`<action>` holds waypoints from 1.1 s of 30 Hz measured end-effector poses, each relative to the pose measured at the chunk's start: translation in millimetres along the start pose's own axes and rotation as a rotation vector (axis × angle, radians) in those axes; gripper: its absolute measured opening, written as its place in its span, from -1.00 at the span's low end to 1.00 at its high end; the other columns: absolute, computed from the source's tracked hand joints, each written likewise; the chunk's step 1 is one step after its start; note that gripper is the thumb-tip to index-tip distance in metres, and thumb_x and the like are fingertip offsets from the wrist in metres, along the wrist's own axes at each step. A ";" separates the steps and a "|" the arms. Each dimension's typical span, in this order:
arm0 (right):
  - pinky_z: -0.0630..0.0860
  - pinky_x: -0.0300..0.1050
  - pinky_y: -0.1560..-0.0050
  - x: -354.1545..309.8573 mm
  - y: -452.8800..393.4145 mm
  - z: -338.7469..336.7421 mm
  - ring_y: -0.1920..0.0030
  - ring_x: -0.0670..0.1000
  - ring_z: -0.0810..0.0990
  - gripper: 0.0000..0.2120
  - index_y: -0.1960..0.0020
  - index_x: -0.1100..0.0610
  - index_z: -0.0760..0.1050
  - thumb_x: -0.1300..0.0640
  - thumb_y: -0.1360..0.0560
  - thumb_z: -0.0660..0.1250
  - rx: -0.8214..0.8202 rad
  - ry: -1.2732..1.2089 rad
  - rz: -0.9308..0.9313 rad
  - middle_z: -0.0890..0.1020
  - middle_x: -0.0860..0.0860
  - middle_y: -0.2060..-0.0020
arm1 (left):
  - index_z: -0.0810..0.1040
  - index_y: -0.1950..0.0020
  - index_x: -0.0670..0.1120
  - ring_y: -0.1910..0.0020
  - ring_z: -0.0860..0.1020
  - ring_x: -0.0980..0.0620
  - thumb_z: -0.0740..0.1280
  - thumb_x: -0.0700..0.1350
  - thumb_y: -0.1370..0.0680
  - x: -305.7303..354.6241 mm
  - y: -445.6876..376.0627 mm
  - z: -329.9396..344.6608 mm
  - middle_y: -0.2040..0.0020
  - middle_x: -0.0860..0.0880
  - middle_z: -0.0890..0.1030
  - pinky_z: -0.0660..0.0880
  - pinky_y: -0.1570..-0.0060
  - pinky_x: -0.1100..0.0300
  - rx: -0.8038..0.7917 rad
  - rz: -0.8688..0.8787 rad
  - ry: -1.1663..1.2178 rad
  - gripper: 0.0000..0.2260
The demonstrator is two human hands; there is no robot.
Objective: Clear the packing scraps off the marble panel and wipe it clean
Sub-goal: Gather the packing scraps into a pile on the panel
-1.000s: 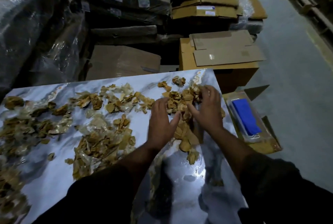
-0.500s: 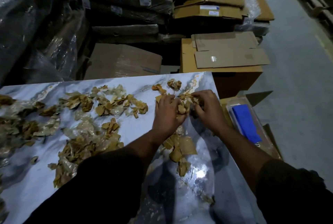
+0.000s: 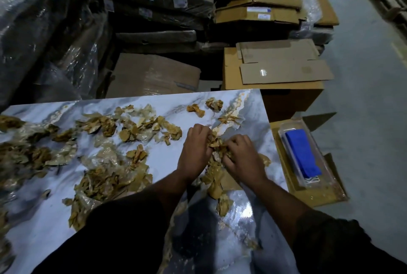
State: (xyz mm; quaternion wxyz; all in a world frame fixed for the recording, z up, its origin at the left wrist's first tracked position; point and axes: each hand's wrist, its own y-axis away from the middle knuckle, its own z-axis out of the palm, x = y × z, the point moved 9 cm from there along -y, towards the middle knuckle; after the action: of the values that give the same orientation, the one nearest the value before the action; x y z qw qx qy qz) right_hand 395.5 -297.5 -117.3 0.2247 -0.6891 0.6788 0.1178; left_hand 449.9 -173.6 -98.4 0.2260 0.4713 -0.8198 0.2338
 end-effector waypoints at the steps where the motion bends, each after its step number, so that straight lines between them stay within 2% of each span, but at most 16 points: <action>1: 0.47 0.02 0.04 -2.5 -4.1 1.4 -0.04 0.06 0.45 -0.78 -0.06 0.10 0.57 0.13 -0.42 0.40 0.003 -0.057 0.038 0.49 0.01 0.04 | 0.30 0.05 0.01 0.04 0.32 -0.05 0.33 -0.32 -0.39 -0.4 1.8 -3.5 0.01 -0.02 0.37 0.32 0.14 0.04 0.009 -0.005 0.032 -0.68; 3: 0.45 -0.04 0.07 -0.8 -11.3 -5.1 0.00 0.05 0.51 -0.83 -0.01 0.10 0.60 0.19 -0.42 0.43 0.080 -0.294 0.195 0.51 0.00 0.07 | 0.33 0.05 0.00 0.03 0.35 -0.05 0.33 -0.31 -0.43 -3.4 6.3 -12.5 0.00 -0.01 0.37 0.32 0.14 0.07 0.049 -0.022 0.101 -0.72; 5: 0.53 -0.08 0.01 3.5 -15.8 -17.3 0.01 -0.01 0.58 -0.87 0.06 0.06 0.61 0.24 -0.44 0.43 0.189 -0.581 0.350 0.59 0.01 0.04 | 0.33 0.04 0.01 0.04 0.35 -0.02 0.35 -0.31 -0.46 -7.8 10.1 -24.6 0.00 -0.01 0.36 0.26 0.15 0.17 0.111 -0.061 0.151 -0.71; 7: 0.55 -0.19 -0.09 2.4 -15.9 -30.3 -0.06 -0.07 0.61 -0.83 0.05 0.02 0.61 0.28 -0.48 0.39 0.244 -0.746 0.397 0.64 0.01 -0.01 | 0.34 0.03 -0.01 0.05 0.36 0.01 0.35 -0.34 -0.46 -11.0 13.6 -34.3 0.00 0.00 0.36 0.23 0.15 0.23 0.151 -0.077 0.170 -0.71; 9: 0.50 -0.33 -0.14 0.0 -10.6 -41.2 -0.12 -0.14 0.59 -0.80 0.00 0.02 0.61 0.31 -0.52 0.37 0.247 -0.782 0.363 0.65 -0.01 -0.05 | 0.39 -0.02 -0.04 0.02 0.39 0.02 0.36 -0.35 -0.46 -12.3 19.2 -39.9 -0.03 0.01 0.38 0.27 0.11 0.25 0.160 -0.065 0.178 -0.72; 11: 0.48 -0.32 -0.17 3.8 1.3 -45.6 -0.14 -0.16 0.56 -0.82 -0.07 0.02 0.59 0.26 -0.56 0.36 0.232 -0.691 0.315 0.61 -0.03 -0.08 | 0.45 -0.19 -0.05 -0.10 0.44 0.02 0.36 -0.34 -0.46 -15.1 25.9 -39.9 -0.12 0.01 0.42 0.35 0.03 0.24 0.127 -0.064 0.188 -0.65; 13: 0.46 -0.20 -0.17 10.4 16.3 -44.0 -0.15 -0.09 0.53 -0.87 -0.12 0.02 0.57 0.18 -0.61 0.31 0.222 -0.500 0.224 0.57 -0.05 -0.08 | 0.44 -0.39 -0.03 -0.24 0.43 0.03 0.36 -0.35 -0.45 -20.5 31.8 -35.7 -0.23 0.00 0.43 0.41 -0.11 0.22 0.068 -0.074 0.186 -0.47; 16: 0.40 0.05 -0.18 15.3 39.9 -31.1 -0.20 0.04 0.50 -0.79 -0.17 -0.02 0.56 0.00 -0.61 0.21 0.189 -0.221 0.108 0.59 -0.06 -0.11 | 0.48 -0.43 0.00 -0.28 0.42 -0.04 0.36 -0.35 -0.39 -25.8 37.6 -27.1 -0.22 -0.01 0.44 0.40 -0.27 0.11 -0.010 -0.051 0.079 -0.39; 18: 0.34 0.19 -0.33 14.9 49.2 -20.5 -0.38 0.08 0.42 -0.64 -0.30 -0.03 0.52 -0.15 -0.61 0.17 0.137 -0.161 0.126 0.55 -0.03 -0.27 | 0.55 -0.37 0.05 -0.30 0.42 -0.09 0.36 -0.31 -0.37 -30.3 42.7 -19.0 -0.25 -0.01 0.47 0.36 -0.33 0.02 -0.064 -0.060 0.005 -0.42; 21: 0.07 0.27 -0.55 -7.7 53.8 -1.5 -0.60 0.10 0.12 -0.36 -0.52 -0.11 0.32 -0.41 -0.55 0.11 0.001 -0.078 0.093 0.32 0.00 -0.53 | 0.60 -0.33 0.08 -0.31 0.41 -0.08 0.34 -0.27 -0.34 -33.2 51.3 -10.3 -0.28 -0.03 0.50 0.34 -0.28 0.01 -0.102 -0.077 -0.023 -0.43; 23: -0.07 0.30 -0.58 -29.1 56.7 8.6 -0.64 0.09 -0.06 -0.16 -0.61 -0.16 0.14 -0.56 -0.46 0.11 -0.081 -0.009 0.019 0.14 -0.01 -0.62 | 0.60 -0.32 0.06 -0.29 0.41 -0.08 0.31 -0.26 -0.32 -33.2 52.9 -9.3 -0.25 -0.04 0.50 0.37 -0.28 0.02 -0.087 -0.078 0.015 -0.41; 26: -0.14 0.34 -0.57 -46.1 64.8 16.7 -0.64 0.09 -0.20 0.06 -0.65 -0.12 -0.01 -0.64 -0.34 0.19 -0.125 0.058 -0.031 -0.04 -0.01 -0.66 | 0.60 -0.32 0.03 -0.29 0.40 -0.07 0.30 -0.33 -0.32 -32.4 54.1 -9.4 -0.23 -0.05 0.49 0.37 -0.28 0.07 -0.057 -0.089 0.065 -0.41; 29: -0.07 0.34 -0.57 -47.6 68.4 21.9 -0.64 0.15 -0.10 0.08 -0.66 -0.06 0.03 -0.62 -0.34 0.21 -0.106 0.135 -0.026 0.02 0.05 -0.65 | 0.62 -0.27 -0.02 -0.28 0.39 -0.07 0.30 -0.35 -0.34 -31.6 54.6 -9.4 -0.22 -0.08 0.50 0.36 -0.27 0.08 -0.040 -0.088 0.086 -0.47; 31: 0.14 0.30 -0.51 -49.3 63.9 22.1 -0.59 0.21 0.15 -0.10 -0.60 0.01 0.22 -0.49 -0.43 0.25 -0.050 0.186 -0.025 0.25 0.12 -0.57 | 0.62 -0.22 -0.08 -0.24 0.41 -0.08 0.27 -0.24 -0.39 -31.3 55.1 -8.6 -0.20 -0.09 0.52 0.40 -0.25 0.03 -0.032 -0.088 0.095 -0.59; 33: 0.35 0.20 -0.31 -53.7 56.3 20.2 -0.38 0.23 0.41 -0.33 -0.46 0.06 0.39 -0.28 -0.47 0.30 0.010 0.201 -0.029 0.44 0.13 -0.37 | 0.59 -0.17 -0.12 -0.15 0.44 -0.07 0.19 -0.10 -0.43 -28.6 59.0 -7.6 -0.14 -0.07 0.53 0.42 -0.19 -0.01 -0.018 -0.068 0.119 -0.64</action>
State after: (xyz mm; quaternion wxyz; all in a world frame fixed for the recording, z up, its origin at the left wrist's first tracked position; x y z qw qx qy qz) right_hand 340.0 -239.4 -118.2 0.1607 -0.7058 0.6886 0.0416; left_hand 412.2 -123.6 -119.3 0.2868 0.4821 -0.7904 0.2461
